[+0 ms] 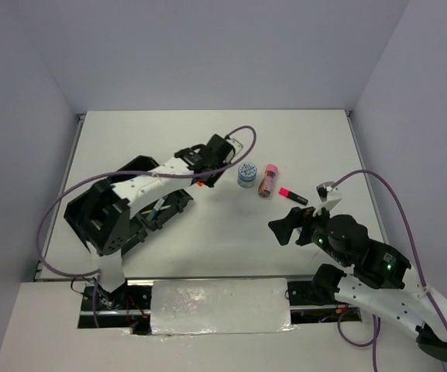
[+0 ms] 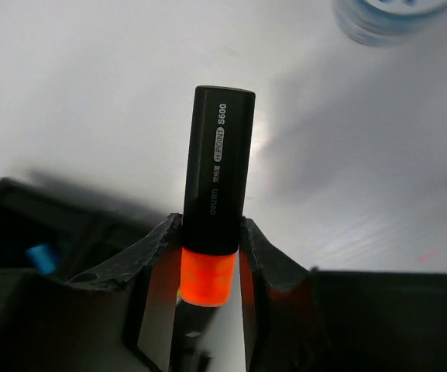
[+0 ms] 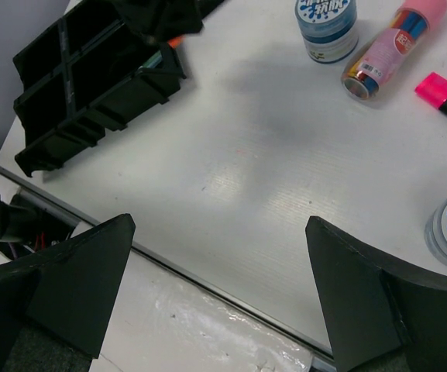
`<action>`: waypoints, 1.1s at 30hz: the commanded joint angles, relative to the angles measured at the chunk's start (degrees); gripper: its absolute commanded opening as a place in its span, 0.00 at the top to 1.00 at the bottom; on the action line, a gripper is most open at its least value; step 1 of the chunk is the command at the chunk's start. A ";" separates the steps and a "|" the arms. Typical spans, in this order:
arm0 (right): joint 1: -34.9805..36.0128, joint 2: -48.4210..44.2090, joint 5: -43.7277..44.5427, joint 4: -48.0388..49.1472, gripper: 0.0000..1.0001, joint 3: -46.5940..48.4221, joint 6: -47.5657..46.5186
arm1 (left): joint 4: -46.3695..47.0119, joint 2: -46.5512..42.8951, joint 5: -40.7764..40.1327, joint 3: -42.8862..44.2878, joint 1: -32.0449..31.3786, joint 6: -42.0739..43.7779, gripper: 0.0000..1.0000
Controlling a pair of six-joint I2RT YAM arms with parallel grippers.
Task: Sort the stationery into containers
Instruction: Pick up the pen from the center of the board, then place the pen in the storage box.
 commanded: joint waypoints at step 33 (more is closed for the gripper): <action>-0.36 9.97 -1.95 5.72 0.00 2.21 -6.47 | 3.09 -17.45 -10.11 -14.17 28.86 5.40 0.20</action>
